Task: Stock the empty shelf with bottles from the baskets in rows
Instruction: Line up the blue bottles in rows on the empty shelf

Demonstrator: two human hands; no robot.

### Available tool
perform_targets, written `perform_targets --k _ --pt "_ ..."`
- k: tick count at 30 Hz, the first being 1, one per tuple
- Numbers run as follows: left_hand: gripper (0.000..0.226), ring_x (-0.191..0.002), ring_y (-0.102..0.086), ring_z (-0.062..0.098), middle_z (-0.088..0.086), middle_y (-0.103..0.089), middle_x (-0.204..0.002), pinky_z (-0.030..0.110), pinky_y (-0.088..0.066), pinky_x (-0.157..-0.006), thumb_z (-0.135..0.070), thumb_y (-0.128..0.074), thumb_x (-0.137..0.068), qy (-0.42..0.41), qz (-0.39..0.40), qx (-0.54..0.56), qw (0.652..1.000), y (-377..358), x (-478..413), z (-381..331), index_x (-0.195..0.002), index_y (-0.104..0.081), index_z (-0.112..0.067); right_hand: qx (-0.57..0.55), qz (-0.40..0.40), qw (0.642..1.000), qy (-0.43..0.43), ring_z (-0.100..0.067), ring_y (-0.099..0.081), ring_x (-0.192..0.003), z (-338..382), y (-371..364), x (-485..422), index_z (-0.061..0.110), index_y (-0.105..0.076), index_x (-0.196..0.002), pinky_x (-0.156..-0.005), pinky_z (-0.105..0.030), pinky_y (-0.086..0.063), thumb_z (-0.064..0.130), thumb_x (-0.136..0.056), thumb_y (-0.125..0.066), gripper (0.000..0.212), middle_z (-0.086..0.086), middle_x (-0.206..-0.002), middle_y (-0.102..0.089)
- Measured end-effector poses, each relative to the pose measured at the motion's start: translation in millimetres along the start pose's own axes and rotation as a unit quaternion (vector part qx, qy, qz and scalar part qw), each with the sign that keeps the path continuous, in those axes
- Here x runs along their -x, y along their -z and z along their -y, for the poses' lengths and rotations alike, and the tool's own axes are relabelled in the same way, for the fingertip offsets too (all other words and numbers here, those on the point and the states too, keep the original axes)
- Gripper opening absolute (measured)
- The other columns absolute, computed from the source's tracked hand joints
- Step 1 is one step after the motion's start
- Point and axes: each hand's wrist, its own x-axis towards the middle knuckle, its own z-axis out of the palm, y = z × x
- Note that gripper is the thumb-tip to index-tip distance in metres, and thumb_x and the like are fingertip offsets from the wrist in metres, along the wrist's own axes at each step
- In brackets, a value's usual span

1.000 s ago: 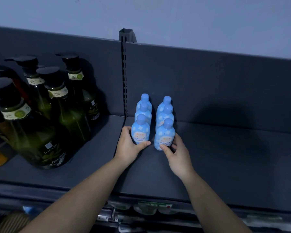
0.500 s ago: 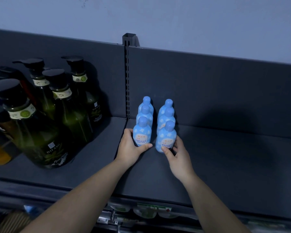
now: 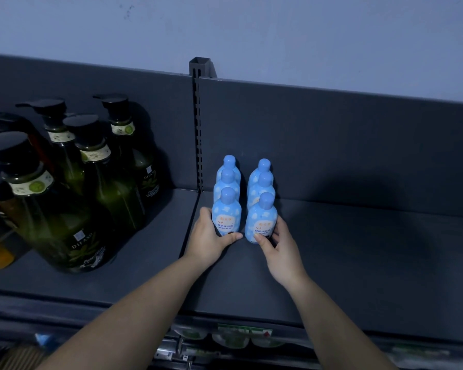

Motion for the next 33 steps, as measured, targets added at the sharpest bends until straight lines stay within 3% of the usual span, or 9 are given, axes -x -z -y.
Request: perform_targets --k 3,6,11,16,21,27,31,33 --pt "0.062 -0.091 -0.058 0.003 -0.01 -0.058 -0.1 0.028 -0.051 -0.076 -0.035 -0.088 -0.068 -0.001 0.004 0.004 1.0 1.4 -0.3 0.3 -0.104 -0.039 -0.019 0.006 0.0 1.0 -0.01 0.003 -0.057 -0.115 3.1 0.9 0.4 0.059 -0.041 -0.121 -0.096 -0.023 -0.046 0.025 -0.091 -0.067 0.053 0.018 -0.125 -0.059" --pt "0.062 -0.091 -0.058 0.004 -0.011 -0.058 -0.099 0.029 -0.052 -0.077 -0.035 -0.088 -0.069 0.001 0.008 0.007 1.0 1.6 -0.2 2.2 -0.104 -0.039 -0.02 0.001 0.003 1.0 -0.015 0.012 -0.057 -0.109 6.3 1.5 1.1 0.055 -0.041 -0.117 -0.089 -0.013 -0.044 0.018 -0.092 -0.067 0.051 0.024 -0.119 -0.059" --pt "0.061 -0.092 -0.059 0.005 -0.011 -0.058 -0.1 0.027 -0.051 -0.076 -0.034 -0.088 -0.068 0.003 0.005 0.015 1.0 1.2 -1.0 2.3 -0.101 -0.039 -0.024 0.009 -0.009 1.0 -0.021 0.015 -0.056 -0.105 10.5 -1.2 2.4 0.042 -0.042 -0.126 -0.083 -0.009 -0.043 0.019 -0.091 -0.067 0.049 0.027 -0.117 -0.058" --pt "0.062 -0.093 -0.059 0.007 -0.01 -0.057 -0.101 0.029 -0.051 -0.077 -0.036 -0.089 -0.066 0.0 -0.007 0.019 1.0 -0.8 -2.1 3.9 -0.101 -0.039 -0.025 0.034 -0.033 0.999 -0.026 0.011 -0.057 -0.107 13.2 -3.1 2.1 0.04 -0.041 -0.128 -0.087 -0.013 -0.044 0.02 -0.091 -0.068 0.05 0.027 -0.117 -0.058" --pt "0.063 -0.095 -0.056 0.01 -0.01 -0.053 -0.102 0.027 -0.048 -0.076 -0.035 -0.089 -0.066 -0.01 -0.015 0.015 1.0 -1.2 -4.6 5.8 -0.104 -0.04 -0.023 0.061 -0.034 0.997 -0.04 0.003 -0.057 -0.114 14.3 -3.4 2.4 0.032 -0.041 -0.138 -0.098 -0.026 -0.047 0.027 -0.09 -0.068 0.056 0.022 -0.124 -0.059" --pt "0.064 -0.098 -0.055 0.013 -0.009 -0.052 -0.103 0.027 -0.047 -0.078 -0.034 -0.089 -0.066 -0.017 -0.005 0.008 1.0 2.5 -9.0 6.5 -0.106 -0.041 -0.021 0.061 -0.043 0.994 -0.081 0.003 -0.057 -0.116 27.7 -6.6 7.2 0.038 -0.04 -0.134 -0.102 -0.033 -0.048 0.039 -0.081 -0.073 0.063 0.023 -0.127 -0.058" --pt "0.079 -0.113 -0.05 0.016 -0.004 -0.049 -0.118 0.032 -0.045 -0.093 -0.031 -0.092 -0.06 -0.031 0.015 -0.009 0.999 7.6 -11.7 8.6 -0.118 -0.04 -0.019 0.105 -0.05 0.988 -0.1 -0.006 -0.042 -0.135 38.3 -1.8 18.7 0.023 -0.027 -0.15 -0.111 -0.031 -0.037 0.053 -0.074 -0.076 0.096 0.013 -0.15 -0.041" --pt "0.085 -0.12 -0.043 0.017 -0.001 -0.044 -0.126 0.035 -0.04 -0.102 -0.028 -0.091 -0.062 -0.029 0.028 -0.032 0.999 10.8 -7.2 11.4 -0.127 -0.039 -0.016 0.17 -0.037 0.979 -0.11 -0.012 -0.034 -0.14 40.0 2.1 30.6 0.015 -0.022 -0.152 -0.107 -0.024 -0.031 0.045 -0.081 -0.074 0.093 0.01 -0.148 -0.037"
